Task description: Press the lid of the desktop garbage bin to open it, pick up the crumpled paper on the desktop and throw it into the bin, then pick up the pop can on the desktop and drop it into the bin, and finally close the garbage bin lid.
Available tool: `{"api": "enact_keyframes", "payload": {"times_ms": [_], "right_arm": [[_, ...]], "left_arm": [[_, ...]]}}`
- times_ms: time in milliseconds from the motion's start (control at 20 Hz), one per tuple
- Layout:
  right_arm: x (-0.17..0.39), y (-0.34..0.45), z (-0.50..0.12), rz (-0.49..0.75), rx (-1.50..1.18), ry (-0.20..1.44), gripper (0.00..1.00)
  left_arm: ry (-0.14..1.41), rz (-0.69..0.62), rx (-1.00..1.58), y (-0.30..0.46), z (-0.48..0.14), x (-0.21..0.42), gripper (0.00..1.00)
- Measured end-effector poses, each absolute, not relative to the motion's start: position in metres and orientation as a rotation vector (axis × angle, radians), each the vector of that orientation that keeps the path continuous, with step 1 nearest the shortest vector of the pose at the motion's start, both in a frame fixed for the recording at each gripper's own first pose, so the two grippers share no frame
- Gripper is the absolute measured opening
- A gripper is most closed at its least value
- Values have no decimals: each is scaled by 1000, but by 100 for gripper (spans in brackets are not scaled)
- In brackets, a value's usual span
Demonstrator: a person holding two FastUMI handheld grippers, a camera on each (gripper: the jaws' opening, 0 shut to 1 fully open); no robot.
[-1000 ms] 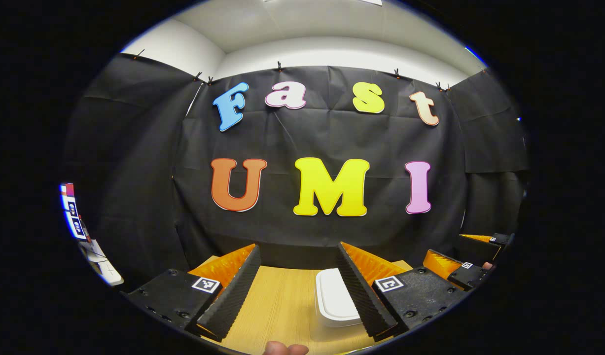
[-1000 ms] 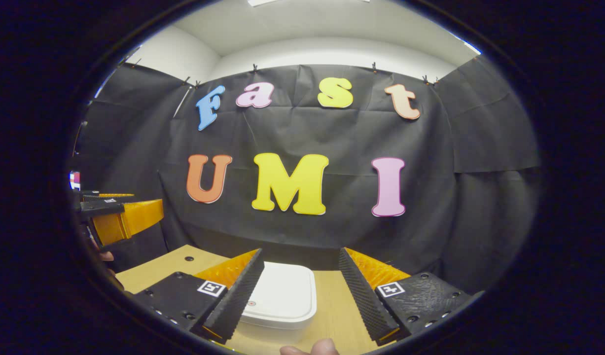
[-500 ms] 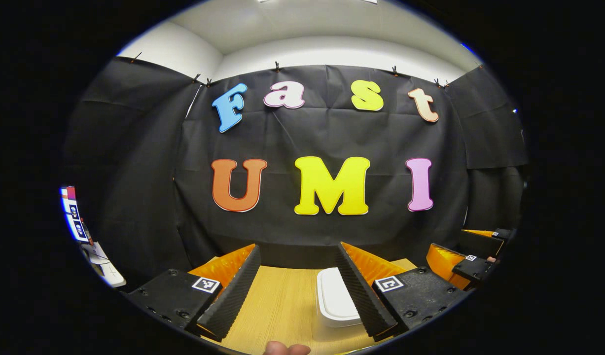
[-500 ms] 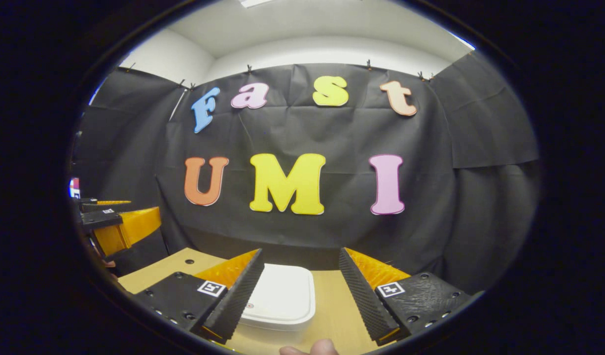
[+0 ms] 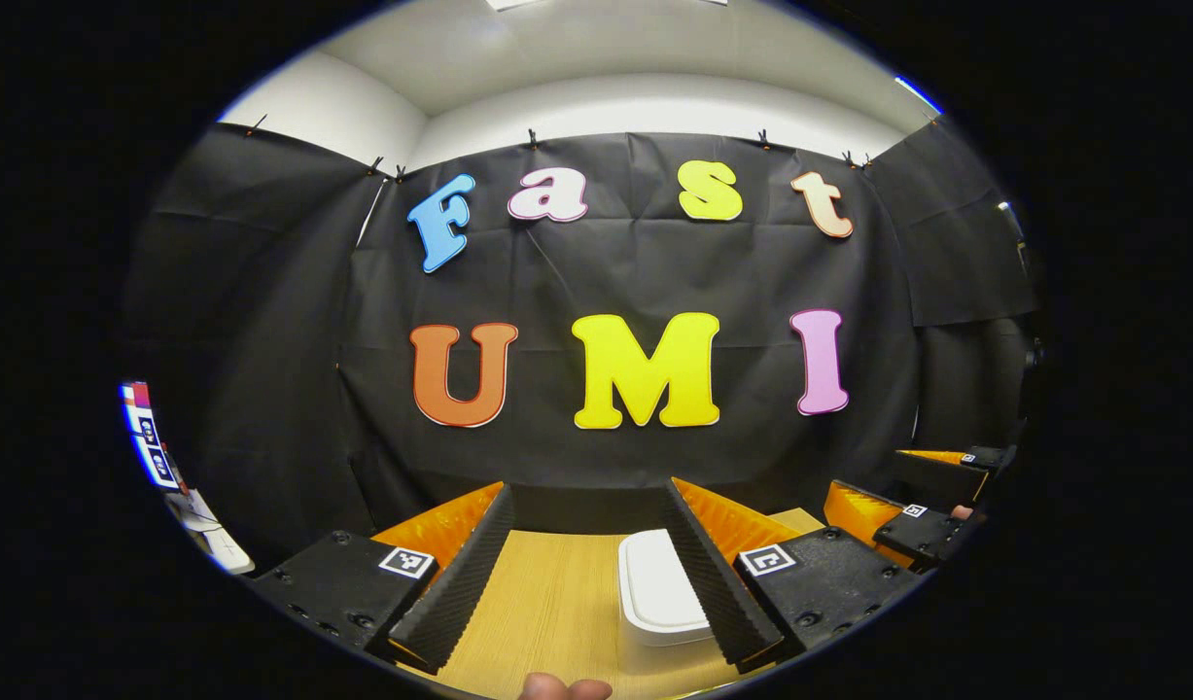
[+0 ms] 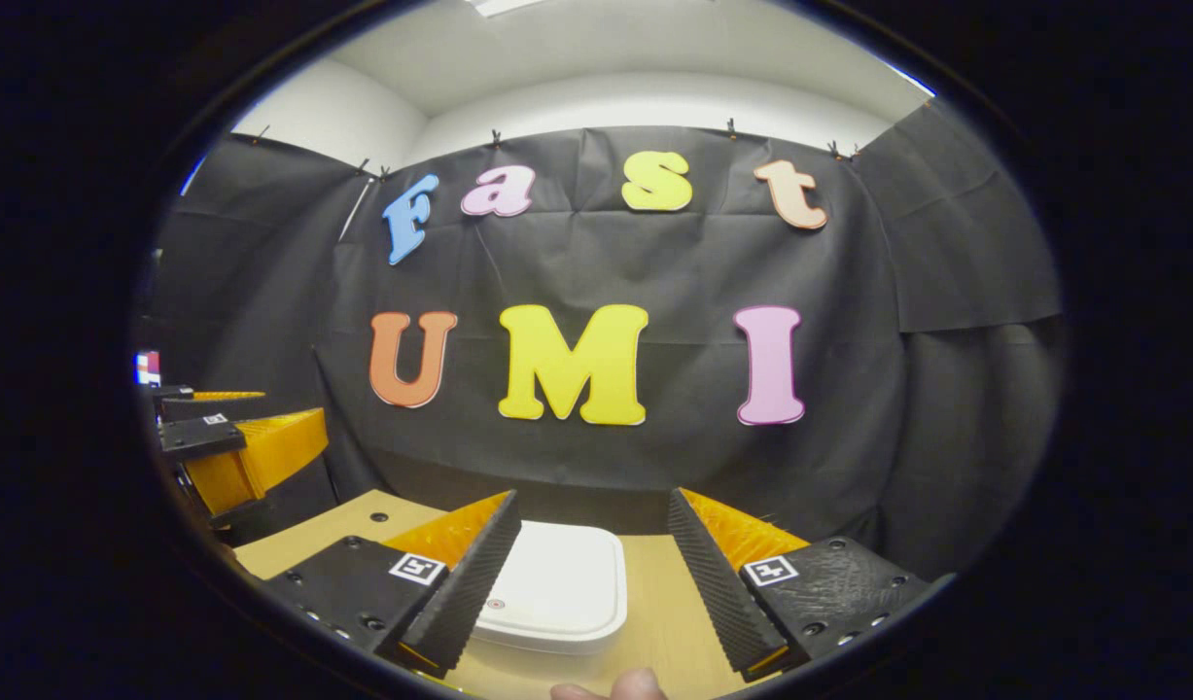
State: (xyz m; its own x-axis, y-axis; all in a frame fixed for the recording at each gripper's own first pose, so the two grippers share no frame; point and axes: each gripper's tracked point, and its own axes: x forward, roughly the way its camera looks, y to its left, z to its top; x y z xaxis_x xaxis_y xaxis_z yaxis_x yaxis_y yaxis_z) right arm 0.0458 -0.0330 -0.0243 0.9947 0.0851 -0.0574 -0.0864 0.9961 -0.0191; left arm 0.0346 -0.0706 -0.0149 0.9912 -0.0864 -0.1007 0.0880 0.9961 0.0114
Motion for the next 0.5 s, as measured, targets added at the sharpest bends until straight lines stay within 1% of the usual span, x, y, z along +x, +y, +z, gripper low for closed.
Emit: {"api": "enact_keyframes", "payload": {"times_ms": [150, 200, 250, 500], "right_arm": [[46, -33, -26, 89, -14, 58, 95], [45, -32, -26, 91, -14, 61, 93], [45, -32, -27, 91, -15, 62, 95], [50, -31, -27, 98, -6, 62, 95]], "left_arm": [[116, -74, 9, -67, -21, 34, 98], [118, -72, 7, -66, -20, 34, 98], [118, -69, 6, -66, -20, 34, 98], [108, -60, 17, -65, -17, 34, 98]]}}
